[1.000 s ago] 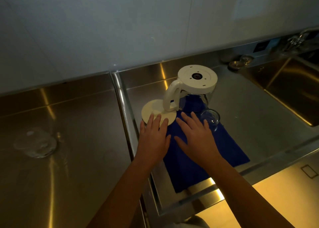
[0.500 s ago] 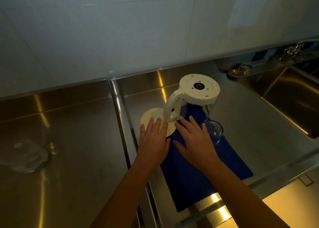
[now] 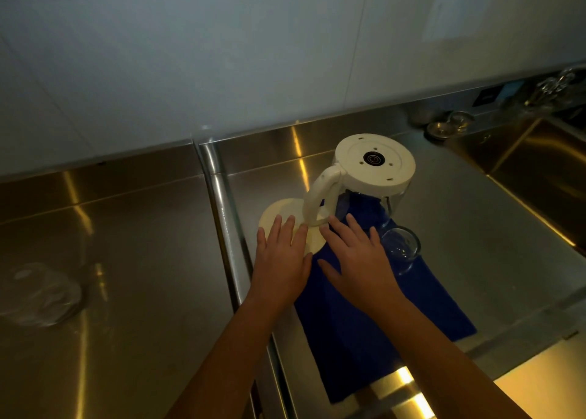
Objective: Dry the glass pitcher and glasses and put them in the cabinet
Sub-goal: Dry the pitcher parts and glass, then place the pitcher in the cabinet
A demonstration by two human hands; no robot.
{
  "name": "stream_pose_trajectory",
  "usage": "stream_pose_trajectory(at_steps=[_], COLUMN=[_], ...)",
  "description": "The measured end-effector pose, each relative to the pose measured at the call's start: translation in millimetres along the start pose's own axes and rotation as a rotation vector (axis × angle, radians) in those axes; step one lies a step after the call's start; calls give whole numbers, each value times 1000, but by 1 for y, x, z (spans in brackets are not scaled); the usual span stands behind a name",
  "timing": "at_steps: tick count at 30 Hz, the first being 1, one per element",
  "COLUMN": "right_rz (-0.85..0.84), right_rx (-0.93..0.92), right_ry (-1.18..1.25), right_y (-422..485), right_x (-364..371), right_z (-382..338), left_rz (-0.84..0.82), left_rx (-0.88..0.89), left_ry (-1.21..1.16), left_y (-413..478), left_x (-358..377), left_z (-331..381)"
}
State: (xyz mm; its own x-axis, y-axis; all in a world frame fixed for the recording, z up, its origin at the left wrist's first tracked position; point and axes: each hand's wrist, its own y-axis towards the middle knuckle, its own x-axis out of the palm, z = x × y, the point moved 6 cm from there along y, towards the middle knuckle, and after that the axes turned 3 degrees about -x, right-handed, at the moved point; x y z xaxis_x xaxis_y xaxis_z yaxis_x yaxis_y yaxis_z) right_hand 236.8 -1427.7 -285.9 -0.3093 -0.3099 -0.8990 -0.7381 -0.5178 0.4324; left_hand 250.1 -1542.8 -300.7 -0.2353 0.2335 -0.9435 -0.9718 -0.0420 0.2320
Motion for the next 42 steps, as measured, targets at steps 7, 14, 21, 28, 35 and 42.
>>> stream_pose_trajectory(at_steps=[7, 14, 21, 28, 35, 42], right_rz=[-1, -14, -18, -27, -26, -14], right_rx=[-5, -8, -11, -12, -29, -145], right_ry=[6, 10, 13, 19, 17, 1], right_y=[1, 1, 3, 5, 11, 29], right_x=[4, 8, 9, 12, 15, 19], right_z=[-1, -1, -2, -2, -3, -10], left_rz=[-43, -52, -83, -124, -146, -218], left_rx=[-26, -50, -46, -64, -89, -127], left_ry=[-59, -79, -68, -65, -70, -6], left_y=[-2, -2, -1, -1, 2, 14], left_x=[2, 4, 9, 8, 10, 23], left_z=[-3, -7, -8, -7, -12, -29])
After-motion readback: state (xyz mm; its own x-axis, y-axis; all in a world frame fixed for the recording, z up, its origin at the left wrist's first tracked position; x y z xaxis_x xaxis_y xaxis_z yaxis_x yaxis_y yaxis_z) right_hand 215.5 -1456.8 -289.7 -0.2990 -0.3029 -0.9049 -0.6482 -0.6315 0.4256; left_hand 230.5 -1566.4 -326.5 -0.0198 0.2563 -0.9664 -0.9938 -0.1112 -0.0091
